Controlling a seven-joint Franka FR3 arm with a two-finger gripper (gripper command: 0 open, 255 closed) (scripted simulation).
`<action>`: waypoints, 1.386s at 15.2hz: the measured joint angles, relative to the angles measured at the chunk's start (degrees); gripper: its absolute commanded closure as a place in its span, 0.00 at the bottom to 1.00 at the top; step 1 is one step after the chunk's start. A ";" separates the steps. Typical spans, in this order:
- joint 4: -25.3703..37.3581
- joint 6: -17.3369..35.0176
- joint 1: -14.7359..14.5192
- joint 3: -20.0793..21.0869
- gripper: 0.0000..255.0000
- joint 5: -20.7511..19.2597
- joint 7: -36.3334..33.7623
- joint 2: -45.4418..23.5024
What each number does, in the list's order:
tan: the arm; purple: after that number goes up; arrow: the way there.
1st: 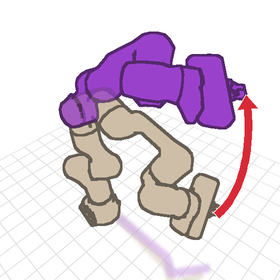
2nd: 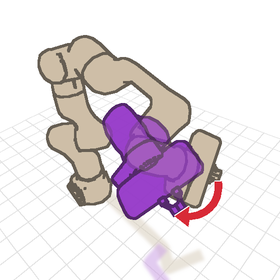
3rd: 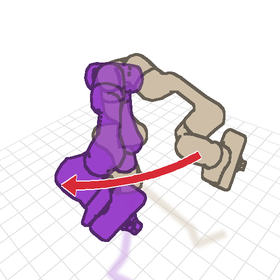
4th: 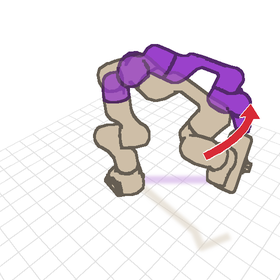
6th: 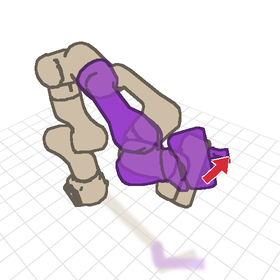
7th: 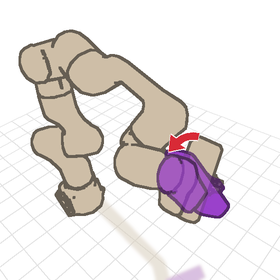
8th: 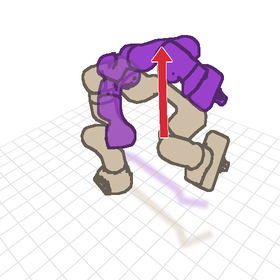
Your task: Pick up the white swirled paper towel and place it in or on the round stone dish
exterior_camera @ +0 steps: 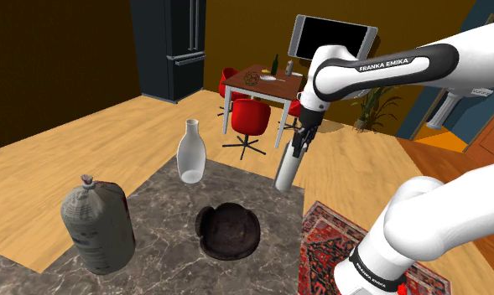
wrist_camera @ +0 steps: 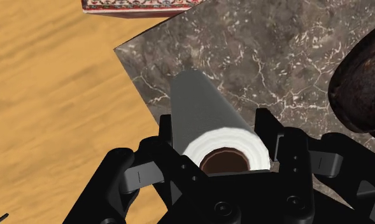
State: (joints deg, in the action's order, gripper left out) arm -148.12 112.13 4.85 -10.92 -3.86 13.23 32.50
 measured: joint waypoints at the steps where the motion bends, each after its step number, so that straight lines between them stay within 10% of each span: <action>1: 0.62 -0.82 0.02 0.03 1.00 0.00 0.02 0.20; 21: 14.77 -16.90 -0.35 1.28 1.00 0.76 -0.43 2.14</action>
State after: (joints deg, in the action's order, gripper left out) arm -133.35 95.23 4.49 -9.64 -3.10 12.80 34.63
